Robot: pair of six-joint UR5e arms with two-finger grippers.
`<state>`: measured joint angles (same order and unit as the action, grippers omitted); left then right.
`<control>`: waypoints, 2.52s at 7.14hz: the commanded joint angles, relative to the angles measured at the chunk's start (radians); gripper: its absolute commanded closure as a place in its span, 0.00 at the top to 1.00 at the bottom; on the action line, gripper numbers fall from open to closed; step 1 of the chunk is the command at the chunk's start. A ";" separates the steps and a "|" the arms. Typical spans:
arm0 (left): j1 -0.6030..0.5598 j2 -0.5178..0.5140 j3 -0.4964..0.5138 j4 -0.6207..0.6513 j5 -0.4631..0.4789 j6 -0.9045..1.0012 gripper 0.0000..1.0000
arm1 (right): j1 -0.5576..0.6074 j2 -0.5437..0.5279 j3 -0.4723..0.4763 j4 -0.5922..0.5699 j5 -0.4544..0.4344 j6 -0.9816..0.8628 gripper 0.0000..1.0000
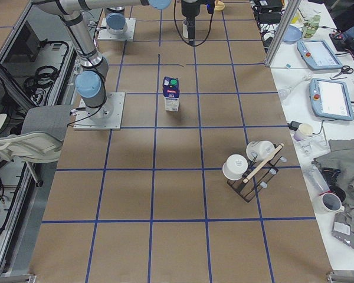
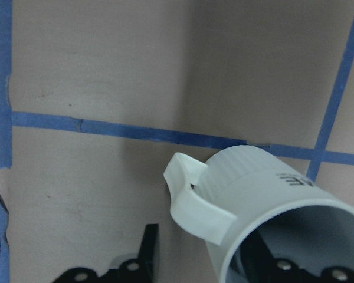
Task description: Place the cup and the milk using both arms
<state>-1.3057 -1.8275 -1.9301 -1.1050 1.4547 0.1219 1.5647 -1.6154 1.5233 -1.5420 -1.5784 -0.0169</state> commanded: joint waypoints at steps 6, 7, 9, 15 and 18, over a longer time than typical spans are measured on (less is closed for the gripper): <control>-0.289 -0.096 0.362 -0.046 -0.049 -0.304 0.00 | -0.002 0.002 0.002 -0.001 0.002 -0.018 1.00; -0.325 -0.154 0.388 -0.012 -0.083 -0.358 0.00 | -0.002 0.003 0.002 -0.003 -0.003 -0.018 1.00; -0.404 -0.272 0.510 0.034 -0.076 -0.431 0.00 | -0.002 0.015 -0.012 0.000 -0.005 -0.014 1.00; -0.477 -0.418 0.629 0.039 0.000 -0.496 0.00 | -0.018 0.067 0.005 -0.001 -0.020 -0.018 1.00; -0.478 -0.435 0.641 0.040 0.009 -0.498 0.01 | -0.119 0.080 0.109 -0.015 -0.050 -0.170 1.00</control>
<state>-1.7833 -2.2604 -1.2926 -1.0649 1.4581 -0.3722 1.4926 -1.5371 1.5866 -1.5489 -1.6061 -0.1303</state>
